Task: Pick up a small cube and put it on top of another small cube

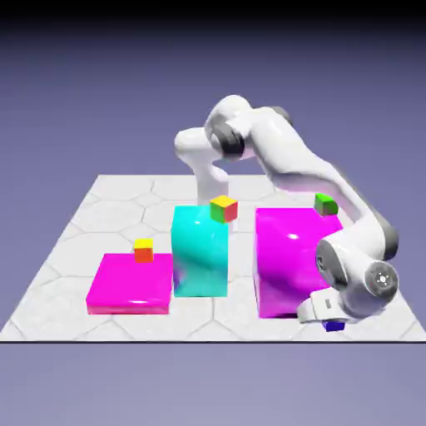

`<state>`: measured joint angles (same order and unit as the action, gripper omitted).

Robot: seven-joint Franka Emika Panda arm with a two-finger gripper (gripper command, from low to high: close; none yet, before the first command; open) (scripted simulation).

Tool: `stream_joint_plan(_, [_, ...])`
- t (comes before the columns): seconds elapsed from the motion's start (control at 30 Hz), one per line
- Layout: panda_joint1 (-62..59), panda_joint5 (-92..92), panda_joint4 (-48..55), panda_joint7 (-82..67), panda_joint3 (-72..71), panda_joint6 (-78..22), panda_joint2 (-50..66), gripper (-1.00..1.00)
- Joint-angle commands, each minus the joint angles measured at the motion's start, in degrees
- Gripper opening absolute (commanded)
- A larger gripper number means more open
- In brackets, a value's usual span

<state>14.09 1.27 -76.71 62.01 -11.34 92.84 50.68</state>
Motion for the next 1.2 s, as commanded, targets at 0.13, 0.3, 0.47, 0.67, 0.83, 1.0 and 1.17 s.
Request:
stream_joint_plan(0.13, [-3.24,0.88,-10.38,-4.23,7.05,1.88,-8.46,-1.00])
stream_joint_plan(0.3, [-6.48,1.63,-20.77,-8.47,14.09,3.77,-16.92,-1.00])
stream_joint_plan(0.47, [-9.72,2.38,-31.15,-12.71,21.14,5.67,-25.37,-1.00])
stream_joint_plan(0.67, [-13.61,3.29,-43.61,-17.80,29.60,7.94,-35.52,-1.00])
stream_joint_plan(0.83, [-16.85,4.04,-53.99,-22.04,36.64,9.83,-43.98,-1.00])
stream_joint_plan(1.0, [-18.94,4.53,-60.70,-24.78,41.20,11.06,-49.45,-1.00])
stream_joint_plan(1.17, [-19.70,3.34,-67.64,-25.93,41.12,21.90,-45.13,-1.00])
